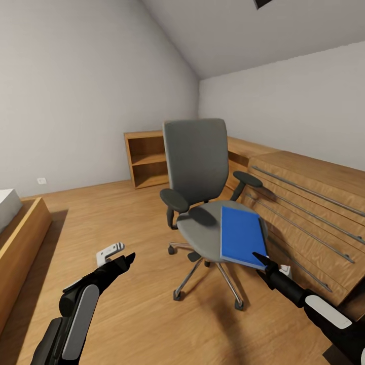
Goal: In the bedroom, organize the workspace by keeping the computer under the desk, ensuring the monitor is on the desk, placing the keyboard on the desk next to the monitor, placing the mouse on the desk next to the keyboard, moving the folder from the swivel chair onto the desk next to the mouse, stacking the notebook on top of the folder with the pen on top of the notebook, and positioning the swivel chair next to the desk.
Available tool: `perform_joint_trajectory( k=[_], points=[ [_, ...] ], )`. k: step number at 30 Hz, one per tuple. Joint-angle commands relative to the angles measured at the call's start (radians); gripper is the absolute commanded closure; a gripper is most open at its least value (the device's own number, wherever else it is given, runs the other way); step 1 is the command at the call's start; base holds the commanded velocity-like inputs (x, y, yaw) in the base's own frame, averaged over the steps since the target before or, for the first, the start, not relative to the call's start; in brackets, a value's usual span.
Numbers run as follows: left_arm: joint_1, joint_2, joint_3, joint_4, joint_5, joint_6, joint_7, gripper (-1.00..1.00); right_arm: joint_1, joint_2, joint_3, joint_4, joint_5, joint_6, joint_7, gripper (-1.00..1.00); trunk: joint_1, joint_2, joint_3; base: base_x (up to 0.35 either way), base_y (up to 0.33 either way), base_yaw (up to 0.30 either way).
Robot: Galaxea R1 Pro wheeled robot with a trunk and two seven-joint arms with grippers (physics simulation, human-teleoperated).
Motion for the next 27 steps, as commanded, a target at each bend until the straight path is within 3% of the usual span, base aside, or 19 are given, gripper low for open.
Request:
perform_joint_trajectory(
  k=[1,8,9,18,27],
  points=[
    [-0.001,-0.001,0.001,-0.001,0.011,0.004,0.008,-1.0,-0.001,-0.001,0.006,0.001,-0.011,0.002,0.004,-1.0,0.0,0.0,-0.001,0.01,0.008,0.0],
    [-0.001,-0.001,0.001,-0.001,0.011,0.004,0.008,-1.0,-0.001,-0.001,0.005,0.001,-0.012,0.001,0.004,-1.0,0.0,0.0,-0.001,0.002,0.002,0.0],
    [-0.001,-0.001,0.001,-0.001,0.011,0.004,0.008,-1.0,-0.001,-0.001,0.005,0.001,-0.012,0.001,0.004,1.0,0.0,0.0,-0.001,0.0,0.0,0.0],
    [-0.001,-0.001,0.001,-0.001,0.01,0.005,0.008,-1.0,-0.001,-0.001,0.005,0.001,-0.012,0.001,0.004,1.0,0.0,0.0,-0.001,0.0,0.0,0.0],
    [-0.001,-0.002,0.001,-0.001,0.009,0.004,0.008,-1.0,-0.001,-0.003,0.003,0.001,-0.012,0.0,0.008,1.0,-0.004,0.002,0.034,0.0,0.0,0.0]
  ],
)
